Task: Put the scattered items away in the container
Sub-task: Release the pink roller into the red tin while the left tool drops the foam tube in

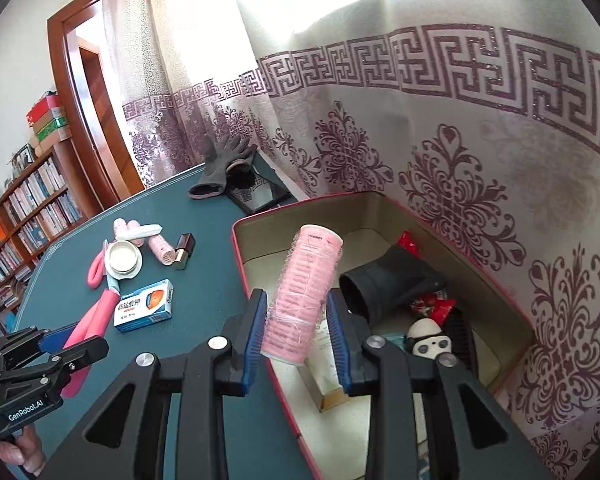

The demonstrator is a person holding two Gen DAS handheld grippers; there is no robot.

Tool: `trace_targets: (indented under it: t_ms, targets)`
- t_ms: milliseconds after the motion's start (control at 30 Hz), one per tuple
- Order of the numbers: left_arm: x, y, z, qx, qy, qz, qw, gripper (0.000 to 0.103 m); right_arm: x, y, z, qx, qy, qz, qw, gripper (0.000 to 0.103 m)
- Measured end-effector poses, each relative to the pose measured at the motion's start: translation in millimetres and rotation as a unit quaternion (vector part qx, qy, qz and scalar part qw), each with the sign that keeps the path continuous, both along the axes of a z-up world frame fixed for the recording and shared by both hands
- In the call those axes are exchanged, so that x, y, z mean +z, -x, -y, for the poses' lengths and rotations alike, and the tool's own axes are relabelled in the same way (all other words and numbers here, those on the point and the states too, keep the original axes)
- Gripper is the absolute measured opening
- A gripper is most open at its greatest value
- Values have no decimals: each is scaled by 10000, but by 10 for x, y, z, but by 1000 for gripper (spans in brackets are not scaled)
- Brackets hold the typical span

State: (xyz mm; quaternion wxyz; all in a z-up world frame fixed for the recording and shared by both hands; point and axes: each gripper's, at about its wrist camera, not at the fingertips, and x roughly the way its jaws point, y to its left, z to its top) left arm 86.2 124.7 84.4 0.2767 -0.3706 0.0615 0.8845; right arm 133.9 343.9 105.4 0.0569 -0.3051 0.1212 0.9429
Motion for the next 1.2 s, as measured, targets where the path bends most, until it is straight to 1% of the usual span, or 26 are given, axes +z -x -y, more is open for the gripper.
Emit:
trace_targets:
  t_ms: [267,500,667,833,1033,1100,1133,1167,1200]
  targets:
    - [176,4,-388,-393,-30,-161,9991,38,-67,-172,-310,-296,-64,103,9995,34]
    - [342,95,-675,-625,-90,-282,9976,38,-162,-187,-362,-262,-65,216,9994,34]
    - [455,206,-921,-798,-142,-368,9960,38,-215,-189,-396,-266,41,242,9993,34]
    - [484,347,-1150,-920,-243,-311,9950,38,-240,-203,-463,-339,89,269,9990,34]
    - [455,487,-1377,-967,-224,-297,9946,39,-265,-215,-531,-437,130,312,9985,34]
    - [435,541,-1443,-963,-182,-311,9947,45,-274,-216,-539,-462,146,323,9983,34]
    - [420,568,-1471,-949,-139,-282,9950,56,-279,-213,-547,-484,164,326,9982,35]
    - [408,592,-1487,-924,-110,-259,9953,71,-283,-214,-558,-519,191,327,9979,36]
    - [408,594,-1480,-887,-128,-297,9955,77,-286,-215,-571,-545,216,329,9977,36]
